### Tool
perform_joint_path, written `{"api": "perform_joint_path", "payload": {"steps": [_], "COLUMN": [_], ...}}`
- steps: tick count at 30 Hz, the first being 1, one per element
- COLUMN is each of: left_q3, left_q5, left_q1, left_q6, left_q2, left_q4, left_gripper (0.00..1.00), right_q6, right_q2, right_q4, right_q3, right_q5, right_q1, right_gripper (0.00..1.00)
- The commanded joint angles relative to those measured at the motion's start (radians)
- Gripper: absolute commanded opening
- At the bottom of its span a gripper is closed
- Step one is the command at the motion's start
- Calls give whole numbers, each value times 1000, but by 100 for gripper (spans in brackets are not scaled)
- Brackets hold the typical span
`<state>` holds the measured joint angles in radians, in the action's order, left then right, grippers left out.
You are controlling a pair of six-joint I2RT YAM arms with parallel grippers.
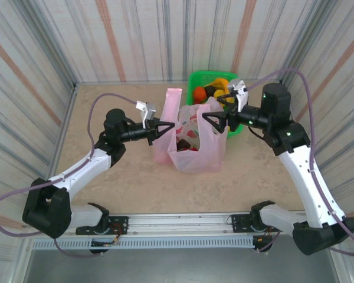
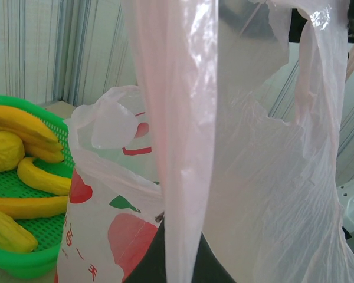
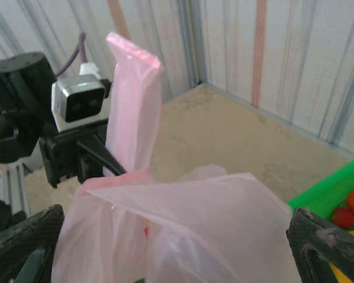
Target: Place the fake fruits into the plastic bag and tie a complex knot
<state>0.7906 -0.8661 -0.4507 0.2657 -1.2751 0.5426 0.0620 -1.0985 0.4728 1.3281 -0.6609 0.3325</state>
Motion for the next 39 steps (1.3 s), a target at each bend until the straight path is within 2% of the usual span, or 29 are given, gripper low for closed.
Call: {"api": "perform_joint_path", "payload": {"steps": [1,3,6,10,13,14,19,25,27,30,33,36,39], "left_q3": [2,2,3,6,2,-1,-9,3,12,28,55,119,203], "left_q5": [7,10,18,22,21,21,19,43,58,92,92,78,132], "left_q1": [10,11,12,17,27,31,72,111,111,110,109,61,-77], "left_q6": [-5,-6,-8,-5,2,8,20,-40,-79,-111,-116,-143,-257], "left_q2": [30,30,34,35,41,46,105,253,308,368,399,409,413], "left_q4": [-1,-6,-13,-23,-24,-23,-53,-191,-248,-319,-360,-420,-534], "left_gripper": [0,0,0,0,0,0,20,38,41,43,45,47,53], "right_q6": [97,101,96,91,69,57,-20,-48,-56,-65,-71,-80,-93], "right_q2": [-10,-12,0,8,-1,-5,-18,-21,-21,-22,-23,-22,-20], "right_q4": [53,60,54,36,12,3,-68,-94,-101,-107,-119,-133,-150], "right_q3": [37,31,14,13,34,40,42,20,14,8,2,1,-4], "right_q5": [33,24,22,32,-9,-25,-84,-100,-109,-132,-149,-172,-178], "right_q1": [51,59,61,58,47,42,16,9,7,6,5,1,-4], "right_gripper": [99,95,82,53,39,37,25,22,19,6,0,0,0]}}
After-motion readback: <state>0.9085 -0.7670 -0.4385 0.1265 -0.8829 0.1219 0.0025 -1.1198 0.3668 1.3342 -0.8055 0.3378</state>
